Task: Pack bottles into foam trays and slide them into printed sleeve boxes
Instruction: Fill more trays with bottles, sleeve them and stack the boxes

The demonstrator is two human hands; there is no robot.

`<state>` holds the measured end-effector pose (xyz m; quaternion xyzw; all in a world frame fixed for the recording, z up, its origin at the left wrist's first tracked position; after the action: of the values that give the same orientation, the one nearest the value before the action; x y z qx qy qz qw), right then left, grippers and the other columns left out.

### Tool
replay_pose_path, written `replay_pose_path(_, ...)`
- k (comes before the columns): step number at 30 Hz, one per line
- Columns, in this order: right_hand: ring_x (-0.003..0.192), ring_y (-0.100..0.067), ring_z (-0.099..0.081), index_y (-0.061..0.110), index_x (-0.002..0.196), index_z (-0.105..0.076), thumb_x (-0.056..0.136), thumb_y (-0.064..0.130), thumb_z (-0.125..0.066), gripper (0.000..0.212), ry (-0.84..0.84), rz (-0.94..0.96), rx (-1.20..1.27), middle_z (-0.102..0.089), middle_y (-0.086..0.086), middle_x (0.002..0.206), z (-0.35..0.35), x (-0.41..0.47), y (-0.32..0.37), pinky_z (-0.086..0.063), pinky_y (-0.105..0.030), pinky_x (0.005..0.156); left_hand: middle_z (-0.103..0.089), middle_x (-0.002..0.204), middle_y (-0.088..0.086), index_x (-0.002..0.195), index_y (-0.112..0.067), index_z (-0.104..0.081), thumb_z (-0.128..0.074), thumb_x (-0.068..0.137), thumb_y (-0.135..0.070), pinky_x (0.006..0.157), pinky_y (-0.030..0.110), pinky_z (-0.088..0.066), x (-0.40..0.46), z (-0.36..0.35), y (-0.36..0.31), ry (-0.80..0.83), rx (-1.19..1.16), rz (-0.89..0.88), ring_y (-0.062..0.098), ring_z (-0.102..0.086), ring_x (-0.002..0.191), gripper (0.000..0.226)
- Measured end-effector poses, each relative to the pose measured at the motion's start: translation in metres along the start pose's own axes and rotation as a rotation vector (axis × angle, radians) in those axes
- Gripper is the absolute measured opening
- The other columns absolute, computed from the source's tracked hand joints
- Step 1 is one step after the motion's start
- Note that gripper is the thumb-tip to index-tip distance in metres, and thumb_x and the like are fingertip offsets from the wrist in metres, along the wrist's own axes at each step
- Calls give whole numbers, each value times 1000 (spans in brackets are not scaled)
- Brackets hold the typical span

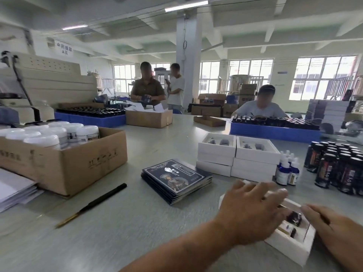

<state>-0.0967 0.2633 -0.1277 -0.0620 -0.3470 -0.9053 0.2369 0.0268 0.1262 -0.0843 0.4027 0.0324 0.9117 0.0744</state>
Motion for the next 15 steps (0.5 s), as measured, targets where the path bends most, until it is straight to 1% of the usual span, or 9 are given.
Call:
replay_pose_path(2,100,-29,-63,34,118,-67,78,71,-40,61,6,-1,3,-69,-9,119,0,0,-1,-47,-43,92,-54,132,2,131,-26,-47,-35,98,-48,91,39,-43,6,14,57,-51,66,209,20,-58,110,41)
replay_pose_path(3,98,-28,-63,36,118,-67,78,72,-39,61,9,0,-4,-69,-9,119,-1,1,-3,-48,-42,90,-55,130,3,130,-24,-49,-36,98,-46,92,40,-42,5,19,93,-32,107,346,21,-56,110,41)
replay_pose_path(5,94,-27,-63,48,107,-66,77,76,-37,50,9,-12,-7,-70,-7,114,-7,9,-21,-51,-43,87,-55,127,7,129,-21,-52,-39,96,-42,92,42,-42,-9,25,164,91,232,587,24,-54,109,41)
replay_pose_path(7,92,-26,-64,66,92,-59,75,87,-33,37,-13,-39,13,-70,-2,105,-16,26,-51,-53,-45,86,-55,126,9,128,-20,-52,-36,96,-42,93,44,-42,-36,28,223,241,330,763,26,-53,111,43)
replay_pose_path(8,91,-25,-65,73,91,-54,72,92,-30,36,-26,-61,32,-70,0,103,-19,35,-67,-54,-45,86,-55,127,10,128,-20,-52,-35,96,-45,95,45,-40,-52,27,247,313,354,838,27,-51,114,44)
replay_pose_path(10,90,-23,-65,77,93,-52,65,99,-27,43,-50,-78,51,-70,3,102,-26,52,-93,-54,-44,86,-54,131,12,128,-21,-52,-33,96,-51,97,46,-37,-82,22,281,445,356,966,30,-48,120,48)
replay_pose_path(12,86,-20,-65,77,93,-51,64,100,-25,45,-61,-76,52,-71,6,100,-30,61,-100,-54,-35,84,-55,132,11,128,-24,-53,-32,94,-60,99,47,-34,-102,14,300,533,320,1053,31,-46,122,53)
replay_pose_path(14,84,-19,-65,78,92,-51,71,93,-31,32,-57,-59,45,-71,6,97,-28,58,-88,-52,-29,82,-57,130,9,124,-25,-56,-33,92,-63,99,48,-33,-108,9,306,565,304,1070,30,-46,122,54)
replay_pose_path(15,85,-20,-65,78,89,-52,73,86,-36,24,-51,-41,34,-71,4,97,-23,51,-76,-52,-31,83,-58,129,8,122,-25,-56,-34,92,-63,99,48,-32,-108,6,305,568,312,1055,29,-46,122,53)
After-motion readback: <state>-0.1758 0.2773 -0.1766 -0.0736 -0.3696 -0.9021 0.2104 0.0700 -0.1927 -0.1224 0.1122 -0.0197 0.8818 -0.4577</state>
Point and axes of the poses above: each hand's wrist, its own x-axis towards the middle knuckle, its own z-axis out of the back of the hand, y = z × x, the point moved 9 cm from there along x, towards the middle knuckle
